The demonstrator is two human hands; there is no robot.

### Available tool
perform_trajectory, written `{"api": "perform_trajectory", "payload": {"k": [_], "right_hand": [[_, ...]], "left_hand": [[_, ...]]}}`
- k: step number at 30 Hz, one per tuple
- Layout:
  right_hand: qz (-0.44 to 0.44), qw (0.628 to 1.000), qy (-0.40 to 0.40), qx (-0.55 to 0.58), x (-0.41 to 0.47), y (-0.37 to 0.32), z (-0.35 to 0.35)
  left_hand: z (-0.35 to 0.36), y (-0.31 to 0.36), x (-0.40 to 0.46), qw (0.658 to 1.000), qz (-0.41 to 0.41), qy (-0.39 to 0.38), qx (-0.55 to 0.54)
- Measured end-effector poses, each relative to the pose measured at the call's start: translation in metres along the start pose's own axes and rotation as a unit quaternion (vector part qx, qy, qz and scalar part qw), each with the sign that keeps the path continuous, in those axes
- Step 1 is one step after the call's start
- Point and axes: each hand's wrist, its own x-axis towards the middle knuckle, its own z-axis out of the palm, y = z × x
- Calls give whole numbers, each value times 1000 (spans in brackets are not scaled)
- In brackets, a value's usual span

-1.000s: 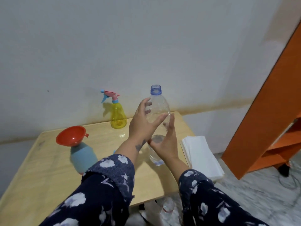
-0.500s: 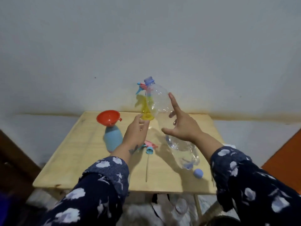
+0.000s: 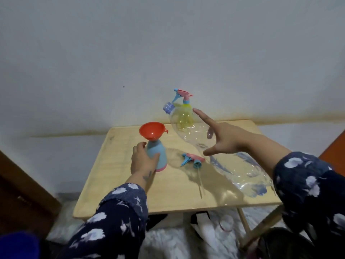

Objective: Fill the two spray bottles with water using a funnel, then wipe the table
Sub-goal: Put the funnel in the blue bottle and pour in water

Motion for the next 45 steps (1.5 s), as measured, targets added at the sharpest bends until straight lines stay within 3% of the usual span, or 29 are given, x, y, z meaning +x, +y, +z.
{"api": "perform_trajectory", "payload": {"k": [6,13,26,45], "right_hand": [[50,998,-33,-7,-8,-30,16],[95,992,-70,-42,-10,-55,17],[138,985,-102,-27,-5,-77,3],[149,979,-126,-62,-10,-84,-2]], "left_hand": [[13,-17,20,994,56,-36,-80],[9,-28,26,990,97,-47,-89],[3,-15,26,997,61,-49,-18],[5,-15,25,997,41,-49,-37]]}}
